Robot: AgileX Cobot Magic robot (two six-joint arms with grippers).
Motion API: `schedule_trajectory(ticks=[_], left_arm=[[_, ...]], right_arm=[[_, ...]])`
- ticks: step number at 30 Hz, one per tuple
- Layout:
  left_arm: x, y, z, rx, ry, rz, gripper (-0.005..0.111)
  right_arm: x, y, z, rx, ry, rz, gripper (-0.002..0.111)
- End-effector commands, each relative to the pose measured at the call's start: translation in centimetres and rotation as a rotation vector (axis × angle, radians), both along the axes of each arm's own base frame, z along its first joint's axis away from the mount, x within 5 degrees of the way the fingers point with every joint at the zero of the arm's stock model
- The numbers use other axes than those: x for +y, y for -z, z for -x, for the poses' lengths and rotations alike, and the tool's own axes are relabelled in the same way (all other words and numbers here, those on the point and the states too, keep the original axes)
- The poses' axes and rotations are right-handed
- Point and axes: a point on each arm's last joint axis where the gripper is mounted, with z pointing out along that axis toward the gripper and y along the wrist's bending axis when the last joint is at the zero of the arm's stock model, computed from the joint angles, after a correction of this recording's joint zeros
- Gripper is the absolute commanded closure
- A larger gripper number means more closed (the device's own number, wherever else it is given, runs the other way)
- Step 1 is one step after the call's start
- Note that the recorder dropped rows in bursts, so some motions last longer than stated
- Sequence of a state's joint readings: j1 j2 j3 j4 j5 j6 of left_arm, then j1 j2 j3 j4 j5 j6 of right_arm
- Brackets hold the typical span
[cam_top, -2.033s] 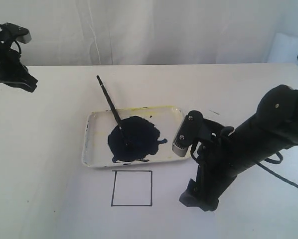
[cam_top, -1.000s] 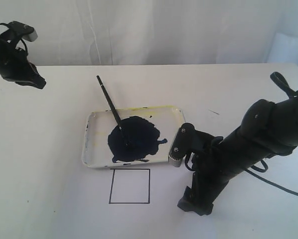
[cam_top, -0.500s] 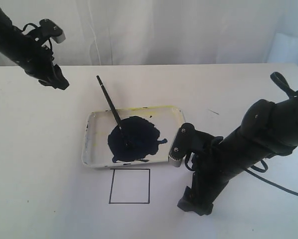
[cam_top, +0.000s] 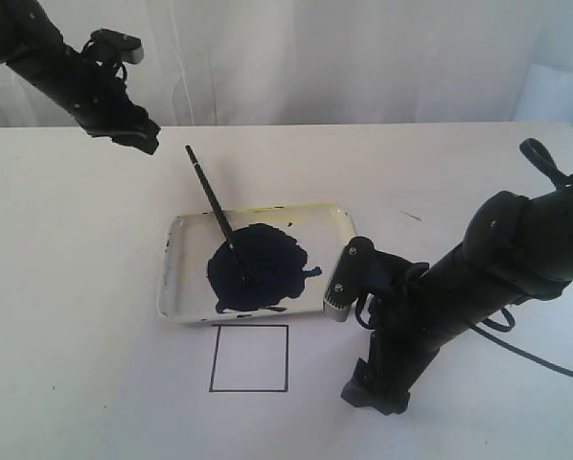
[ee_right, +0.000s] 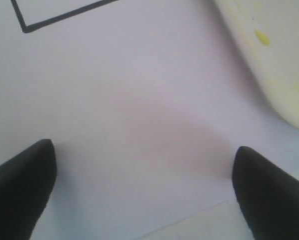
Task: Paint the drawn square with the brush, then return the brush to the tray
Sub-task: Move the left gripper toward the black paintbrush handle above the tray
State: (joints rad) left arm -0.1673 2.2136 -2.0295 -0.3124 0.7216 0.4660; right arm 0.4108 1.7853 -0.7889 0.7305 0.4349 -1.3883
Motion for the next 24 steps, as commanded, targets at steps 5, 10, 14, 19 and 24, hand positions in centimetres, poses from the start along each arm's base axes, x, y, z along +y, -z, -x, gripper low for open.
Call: schedule_trajectory(ticks=[5, 10, 14, 19, 24], left_arm=[[-1.2, 0.3, 0.0, 0.151, -0.199, 0.240, 0.039], [-1.6, 1.9, -0.4, 0.196, -0.226, 0.277, 0.038], [-2.3, 3.3, -0.9, 0.209, -0.252, 0.305, 0.038], [-4.5, 5.0, -1.5, 0.149, -0.261, 0.315, 0.038], [-5.3, 6.0, -1.9, 0.113, -0.277, 0.320, 0.038]], right_arm=[[-0.1, 0.9, 0.2, 0.028, -0.016, 0.021, 0.019], [-0.1, 0.9, 0.3, 0.031, -0.017, 0.020, 0.019], [-0.1, 0.9, 0.2, 0.029, -0.017, 0.020, 0.019], [-0.1, 0.9, 0.2, 0.029, -0.017, 0.020, 0.019], [-0.1, 0.9, 0.2, 0.029, -0.017, 0.020, 0.019]])
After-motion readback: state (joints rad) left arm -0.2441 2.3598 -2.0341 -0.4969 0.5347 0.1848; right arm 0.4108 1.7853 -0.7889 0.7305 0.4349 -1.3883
